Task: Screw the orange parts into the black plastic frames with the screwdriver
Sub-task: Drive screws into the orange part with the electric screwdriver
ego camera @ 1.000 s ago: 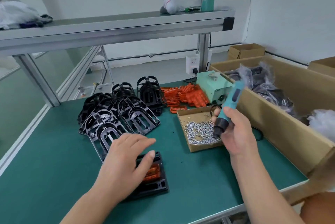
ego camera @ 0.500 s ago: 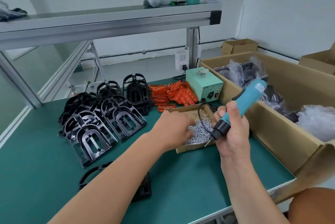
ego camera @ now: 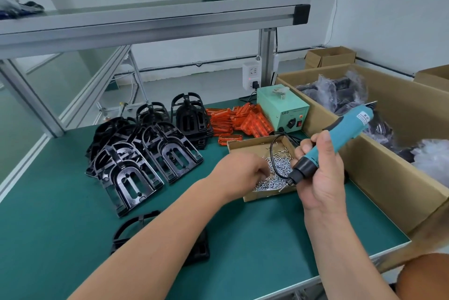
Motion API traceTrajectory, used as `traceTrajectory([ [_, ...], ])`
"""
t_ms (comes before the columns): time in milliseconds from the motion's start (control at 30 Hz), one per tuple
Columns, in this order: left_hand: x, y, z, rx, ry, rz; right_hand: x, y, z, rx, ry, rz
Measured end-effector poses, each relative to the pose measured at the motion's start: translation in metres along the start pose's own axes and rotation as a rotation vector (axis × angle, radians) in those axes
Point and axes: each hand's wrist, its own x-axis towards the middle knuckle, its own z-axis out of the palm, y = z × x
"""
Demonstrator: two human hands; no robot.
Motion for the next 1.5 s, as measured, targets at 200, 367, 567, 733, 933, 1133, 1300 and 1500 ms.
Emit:
traceTrajectory([
  [200,-0.012,0.001,0.001,-0.137,0.108,0.019,-0.002,0.002,0.001,-0.024,0.0,-0.009],
  [367,-0.014,0.0,-0.001,-0.097,0.138,0.048,-0.001,0.002,0.001,-0.022,0.013,-0.004],
  [567,-0.026,-0.007,-0.005,-0.29,0.146,-0.082,0.0,0.004,-0.003,-0.039,0.004,0.003],
  [733,-0.062,-0.032,-0.021,-1.056,0.226,-0.292,-0.002,0.006,-0.001,-0.034,-0.02,0.016],
  [933,-0.121,-0.078,-0.045,-1.812,0.191,-0.499,-0.012,0.014,0.022,-0.022,-0.087,0.06],
  [1133,-0.147,-0.099,-0.046,-1.812,0.15,-0.482,-0.027,0.031,0.077,0.086,-0.257,0.15],
  [1300,-0.15,-0.108,-0.04,-1.785,0.11,-0.401,-0.028,0.055,0.127,0.192,-0.291,0.24],
  [1500,-0.153,-0.114,-0.037,-1.654,0.151,-0.375,-0.024,0.084,0.139,0.296,-0.269,0.237],
])
